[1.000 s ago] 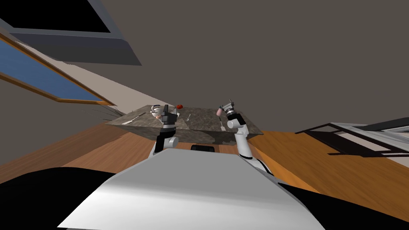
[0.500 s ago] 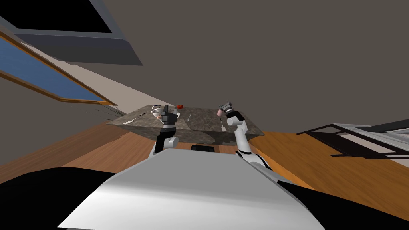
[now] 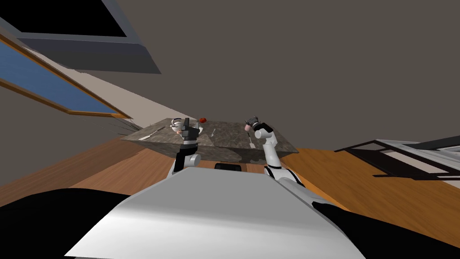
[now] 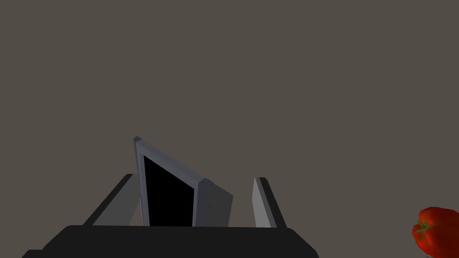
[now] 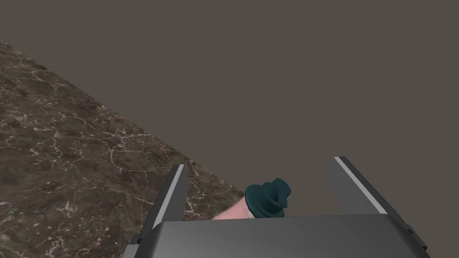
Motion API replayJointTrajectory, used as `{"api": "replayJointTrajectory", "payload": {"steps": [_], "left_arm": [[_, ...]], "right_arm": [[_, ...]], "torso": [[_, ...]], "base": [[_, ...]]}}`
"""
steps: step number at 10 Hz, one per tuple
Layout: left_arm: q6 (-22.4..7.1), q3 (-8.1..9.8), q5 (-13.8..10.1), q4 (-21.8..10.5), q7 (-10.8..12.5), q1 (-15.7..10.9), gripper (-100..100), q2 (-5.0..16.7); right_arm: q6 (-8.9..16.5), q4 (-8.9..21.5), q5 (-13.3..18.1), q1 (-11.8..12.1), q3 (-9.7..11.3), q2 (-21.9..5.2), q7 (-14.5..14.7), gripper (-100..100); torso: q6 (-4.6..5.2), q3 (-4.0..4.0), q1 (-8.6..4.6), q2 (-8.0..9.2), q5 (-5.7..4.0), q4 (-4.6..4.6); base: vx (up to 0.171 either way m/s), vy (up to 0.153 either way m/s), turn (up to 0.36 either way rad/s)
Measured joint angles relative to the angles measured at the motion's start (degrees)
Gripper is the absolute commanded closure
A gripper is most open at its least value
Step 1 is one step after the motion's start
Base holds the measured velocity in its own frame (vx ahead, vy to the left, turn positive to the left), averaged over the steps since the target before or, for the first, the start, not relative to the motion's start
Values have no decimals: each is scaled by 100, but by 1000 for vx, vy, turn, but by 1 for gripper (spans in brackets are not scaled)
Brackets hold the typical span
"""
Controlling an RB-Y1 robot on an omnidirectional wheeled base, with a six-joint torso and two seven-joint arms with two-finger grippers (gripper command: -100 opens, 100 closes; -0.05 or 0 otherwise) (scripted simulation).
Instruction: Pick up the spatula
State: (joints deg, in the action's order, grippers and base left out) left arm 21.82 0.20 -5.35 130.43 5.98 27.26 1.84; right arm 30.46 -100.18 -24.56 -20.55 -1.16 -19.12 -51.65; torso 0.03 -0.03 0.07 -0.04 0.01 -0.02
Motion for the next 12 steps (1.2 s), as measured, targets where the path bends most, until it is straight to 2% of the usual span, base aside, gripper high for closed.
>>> {"api": "replayJointTrajectory", "payload": {"steps": [2, 4, 6, 12], "left_arm": [[0, 0, 0, 0, 0, 0, 0, 0], [0, 0, 0, 0, 0, 0, 0, 0], [0, 0, 0, 0, 0, 0, 0, 0], [0, 0, 0, 0, 0, 0, 0, 0]], "right_arm": [[274, 78, -71, -38, 3, -56, -203, -100], [626, 223, -87, -185, 2, -75, -476, -100], [923, 526, -183, -366, 22, -151, -738, -100], [1764, 950, -243, -632, 39, -248, -1330, -100]], "torso": [[2, 2, -4, 3, -1, 0], [1, 2, -2, 3, -1, 0], [2, 0, -2, 1, -1, 0], [2, 1, -4, 3, -1, 0]], "base": [[5, 9, -2], [9, 14, -3], [5, 7, 0], [6, 8, -10]]}}
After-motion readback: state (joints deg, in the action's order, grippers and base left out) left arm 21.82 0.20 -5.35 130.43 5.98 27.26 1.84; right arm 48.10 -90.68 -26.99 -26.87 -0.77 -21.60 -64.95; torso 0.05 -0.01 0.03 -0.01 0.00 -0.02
